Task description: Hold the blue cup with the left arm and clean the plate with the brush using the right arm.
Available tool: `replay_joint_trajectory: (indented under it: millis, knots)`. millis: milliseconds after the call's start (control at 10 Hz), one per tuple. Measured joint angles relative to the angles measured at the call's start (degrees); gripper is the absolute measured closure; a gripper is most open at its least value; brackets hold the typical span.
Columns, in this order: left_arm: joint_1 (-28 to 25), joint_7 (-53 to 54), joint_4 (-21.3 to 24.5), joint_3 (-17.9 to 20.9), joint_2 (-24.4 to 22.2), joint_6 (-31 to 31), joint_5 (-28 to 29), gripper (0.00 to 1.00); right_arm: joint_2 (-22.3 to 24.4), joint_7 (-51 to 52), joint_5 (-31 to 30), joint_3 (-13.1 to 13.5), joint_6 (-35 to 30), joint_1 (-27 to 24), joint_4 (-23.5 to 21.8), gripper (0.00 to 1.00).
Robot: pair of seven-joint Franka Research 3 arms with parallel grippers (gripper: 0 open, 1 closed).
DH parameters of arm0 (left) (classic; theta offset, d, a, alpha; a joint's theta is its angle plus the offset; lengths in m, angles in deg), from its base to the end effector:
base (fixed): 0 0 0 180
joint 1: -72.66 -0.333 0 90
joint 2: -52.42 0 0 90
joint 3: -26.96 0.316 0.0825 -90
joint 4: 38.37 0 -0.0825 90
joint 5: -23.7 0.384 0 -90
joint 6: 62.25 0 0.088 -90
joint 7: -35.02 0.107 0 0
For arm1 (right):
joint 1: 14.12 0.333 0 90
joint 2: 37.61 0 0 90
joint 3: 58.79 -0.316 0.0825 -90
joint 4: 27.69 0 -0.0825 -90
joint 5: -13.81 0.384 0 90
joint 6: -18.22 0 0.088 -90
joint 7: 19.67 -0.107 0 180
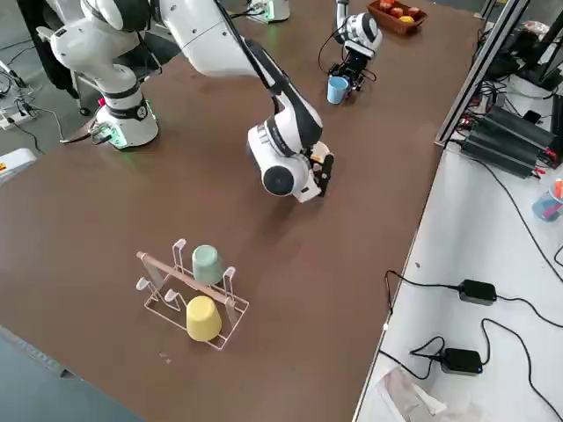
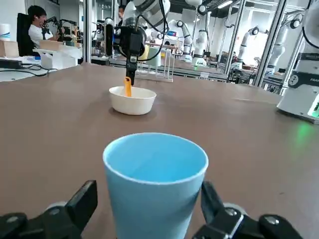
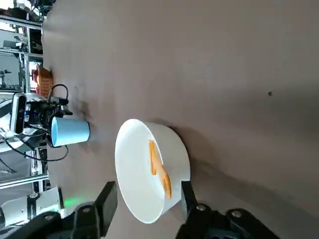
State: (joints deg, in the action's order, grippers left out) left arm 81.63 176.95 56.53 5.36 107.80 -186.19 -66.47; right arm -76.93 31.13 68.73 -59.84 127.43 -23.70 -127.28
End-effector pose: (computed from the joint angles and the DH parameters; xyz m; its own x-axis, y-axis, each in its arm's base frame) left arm 0.5546 -0.3501 0.0838 0.1142 -0.2072 0.9716 -0.9910 0.0451 0.1262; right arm 0.6271 -0.0352 0.1744 0.9909 0.1251 0.0488 0.1135 -0.5868 -0.8017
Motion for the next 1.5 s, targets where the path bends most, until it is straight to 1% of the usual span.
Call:
replay_joint_trajectory:
  millis: [300,500,600,800,900,1100,1200,1400,1500]
  knots:
    - [1.2,0.0,-1.1,0.2,0.7,0.0,-1.1,0.07,0.0,0.0,0.0,0.0,0.6,0.0,0.0,0.49]
    - [1.3,0.0,-1.2,0.2,0.8,0.0,-1.1,0.07,0.0,0.0,0.1,0.0,0.6,0.1,0.0,0.50]
    - [1.3,0.0,-1.2,0.2,0.9,0.0,-1.1,0.07,0.0,0.0,0.1,-0.1,1.0,0.1,-0.1,0.52]
    - [1.3,0.1,-1.3,0.2,0.9,0.0,-1.1,0.11,-0.1,0.0,0.1,-0.1,2.0,0.2,-0.1,0.52]
    - [1.3,0.2,-1.3,0.3,0.9,0.0,-1.1,0.20,-0.1,0.0,0.1,-0.1,2.4,0.2,-0.1,0.54]
    - [1.3,0.4,-1.4,0.3,0.9,0.0,-1.1,0.27,-0.2,0.0,0.1,-0.1,2.6,0.2,-0.2,0.56]
    - [1.3,0.4,-1.4,0.3,0.9,0.0,-1.1,0.30,-0.2,0.0,0.1,-0.1,2.6,0.2,-0.2,0.57]
    - [1.3,0.4,-1.5,0.4,0.9,0.0,-1.1,0.32,-0.5,0.0,0.1,-0.1,2.6,0.3,-1.1,0.52]
    - [1.2,0.4,-1.5,0.4,0.9,0.0,-1.1,0.32,-0.5,0.0,0.1,-0.2,2.6,0.4,-1.6,0.52]
